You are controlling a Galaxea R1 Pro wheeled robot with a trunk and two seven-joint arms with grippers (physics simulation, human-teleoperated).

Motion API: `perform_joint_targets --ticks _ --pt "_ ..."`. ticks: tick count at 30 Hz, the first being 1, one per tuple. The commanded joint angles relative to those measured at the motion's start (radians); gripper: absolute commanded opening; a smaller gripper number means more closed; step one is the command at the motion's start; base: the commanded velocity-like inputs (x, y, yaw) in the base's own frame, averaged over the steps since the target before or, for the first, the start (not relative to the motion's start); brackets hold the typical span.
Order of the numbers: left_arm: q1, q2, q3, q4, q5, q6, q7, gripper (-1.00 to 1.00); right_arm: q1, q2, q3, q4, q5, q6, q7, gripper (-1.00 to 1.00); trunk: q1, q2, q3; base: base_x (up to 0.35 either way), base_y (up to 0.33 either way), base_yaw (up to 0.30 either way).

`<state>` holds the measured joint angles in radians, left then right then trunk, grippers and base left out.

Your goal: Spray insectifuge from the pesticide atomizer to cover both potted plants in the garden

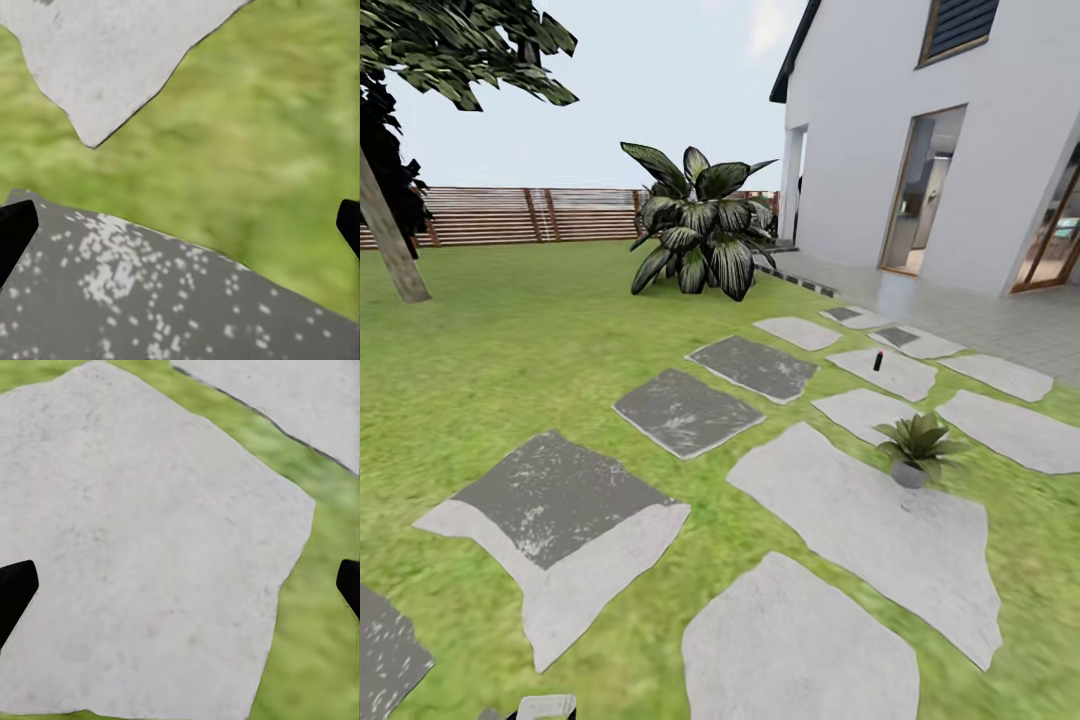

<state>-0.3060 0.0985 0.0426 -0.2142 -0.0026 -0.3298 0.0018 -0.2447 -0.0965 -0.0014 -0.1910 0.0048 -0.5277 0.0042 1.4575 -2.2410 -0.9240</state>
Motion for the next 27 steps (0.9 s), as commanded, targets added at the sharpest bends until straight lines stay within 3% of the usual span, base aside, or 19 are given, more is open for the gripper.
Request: perform_joint_targets --ticks 1,27 --pt "-0.001 0.0 0.003 0.001 0.0 -0.004 0.0 1.0 -0.001 0.0 0.0 0.001 0.001 -0.003 0.001 1.0 0.001 0.0 -0.001 0.339 0.0 0.0" --pt "-0.001 0.0 0.003 0.001 0.0 -0.004 0.0 1.0 -0.001 0.0 0.0 0.001 0.001 -0.003 0.001 1.0 0.001 0.0 -0.001 0.339 0.0 0.0"
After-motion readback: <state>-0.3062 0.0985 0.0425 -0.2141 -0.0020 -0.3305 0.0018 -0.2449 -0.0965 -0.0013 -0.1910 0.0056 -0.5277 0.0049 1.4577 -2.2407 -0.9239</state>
